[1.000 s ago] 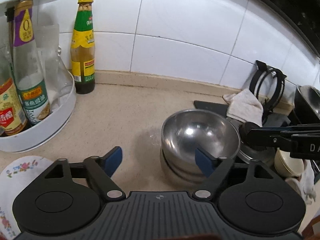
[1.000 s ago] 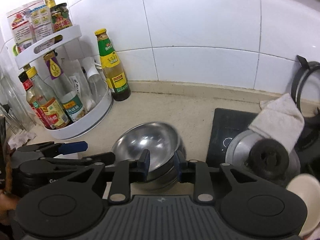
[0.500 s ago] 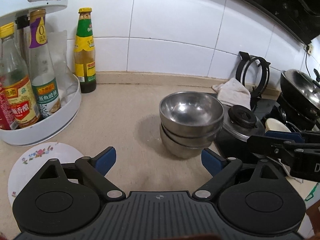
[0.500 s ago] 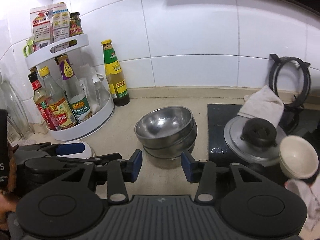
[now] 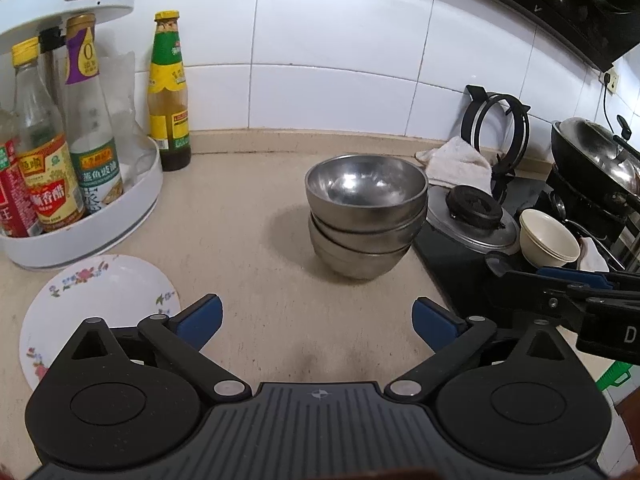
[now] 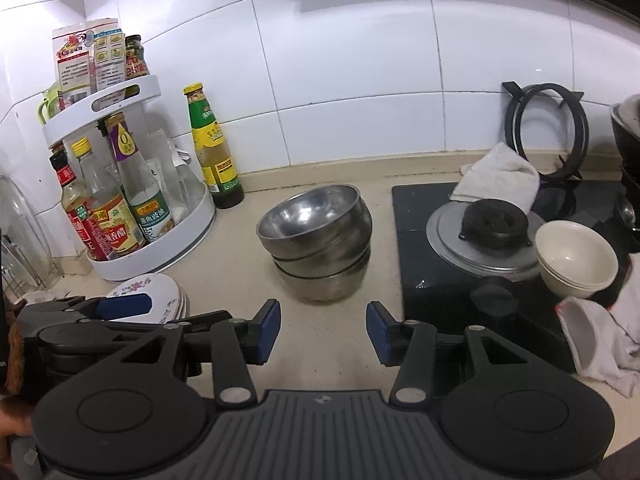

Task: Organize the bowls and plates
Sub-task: 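Pull both grippers back from the stacked steel bowls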

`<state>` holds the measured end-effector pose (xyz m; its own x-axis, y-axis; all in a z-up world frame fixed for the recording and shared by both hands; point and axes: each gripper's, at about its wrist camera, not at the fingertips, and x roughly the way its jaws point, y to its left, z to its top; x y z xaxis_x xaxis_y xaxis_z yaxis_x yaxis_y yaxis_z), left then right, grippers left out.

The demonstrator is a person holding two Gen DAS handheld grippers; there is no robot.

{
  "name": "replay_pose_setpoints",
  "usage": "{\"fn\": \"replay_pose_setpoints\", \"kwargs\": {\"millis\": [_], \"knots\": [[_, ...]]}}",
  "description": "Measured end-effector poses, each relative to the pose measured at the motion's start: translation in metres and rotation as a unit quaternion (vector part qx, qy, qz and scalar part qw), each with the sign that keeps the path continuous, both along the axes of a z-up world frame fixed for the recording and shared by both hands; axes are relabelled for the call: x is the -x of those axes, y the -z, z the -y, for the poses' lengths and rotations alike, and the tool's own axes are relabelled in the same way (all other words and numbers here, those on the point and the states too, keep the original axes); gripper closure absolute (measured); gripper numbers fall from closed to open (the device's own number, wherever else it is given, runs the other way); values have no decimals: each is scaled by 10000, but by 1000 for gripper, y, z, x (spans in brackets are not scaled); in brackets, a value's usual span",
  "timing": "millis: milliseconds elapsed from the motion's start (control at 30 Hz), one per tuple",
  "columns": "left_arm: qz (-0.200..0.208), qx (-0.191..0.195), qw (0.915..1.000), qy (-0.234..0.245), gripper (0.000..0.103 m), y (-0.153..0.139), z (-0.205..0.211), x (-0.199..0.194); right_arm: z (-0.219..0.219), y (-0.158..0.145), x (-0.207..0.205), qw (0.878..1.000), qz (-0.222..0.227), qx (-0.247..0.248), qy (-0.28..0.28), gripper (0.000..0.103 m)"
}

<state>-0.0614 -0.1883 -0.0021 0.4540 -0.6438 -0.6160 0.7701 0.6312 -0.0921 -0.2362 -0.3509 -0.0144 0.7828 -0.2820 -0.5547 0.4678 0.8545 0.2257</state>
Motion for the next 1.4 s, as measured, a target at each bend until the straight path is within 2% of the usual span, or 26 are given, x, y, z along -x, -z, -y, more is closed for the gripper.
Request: {"fn": "replay_pose_setpoints", "kwargs": {"millis": [500, 1400], "knots": [[-96, -109, 9999, -20, 0, 11, -6, 6, -9, 16, 9, 9998, -86, -111, 110, 55], [-103, -278, 9996, -9, 0, 20, -2, 8, -9, 27, 17, 9991, -116, -255, 319, 51]]}}
